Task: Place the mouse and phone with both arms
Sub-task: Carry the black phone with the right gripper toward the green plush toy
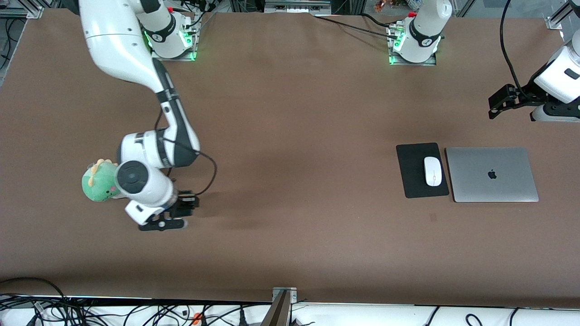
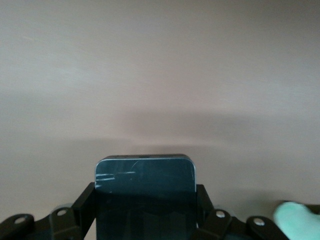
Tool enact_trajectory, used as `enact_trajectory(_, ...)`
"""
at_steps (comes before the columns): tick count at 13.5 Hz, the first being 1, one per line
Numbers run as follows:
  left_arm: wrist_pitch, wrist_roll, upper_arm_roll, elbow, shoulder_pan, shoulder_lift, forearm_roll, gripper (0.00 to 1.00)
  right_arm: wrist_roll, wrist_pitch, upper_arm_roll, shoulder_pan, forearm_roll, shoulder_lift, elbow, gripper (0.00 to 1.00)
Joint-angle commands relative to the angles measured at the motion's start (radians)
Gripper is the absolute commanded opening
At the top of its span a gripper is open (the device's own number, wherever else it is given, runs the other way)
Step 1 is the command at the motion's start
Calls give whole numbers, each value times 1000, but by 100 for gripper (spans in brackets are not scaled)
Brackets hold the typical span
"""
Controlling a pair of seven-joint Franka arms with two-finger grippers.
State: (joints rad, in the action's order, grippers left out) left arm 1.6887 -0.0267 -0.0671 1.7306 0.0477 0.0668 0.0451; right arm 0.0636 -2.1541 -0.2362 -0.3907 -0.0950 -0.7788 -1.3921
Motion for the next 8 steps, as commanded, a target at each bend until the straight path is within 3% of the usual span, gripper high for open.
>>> enact_trajectory(1, -10, 8, -14, -28, -2, -8, 21, 100, -42, -23, 21, 39, -3, 24, -53, 60)
enact_trajectory(5, -12, 8, -19, -34, -2, -12, 21, 100, -39, -194, 31, 43, -3, 9, -166, 60)
enact_trajectory(8, -12, 8, -19, -34, -2, -12, 21, 100, -27, -198, 32, 35, -3, 9, -166, 60)
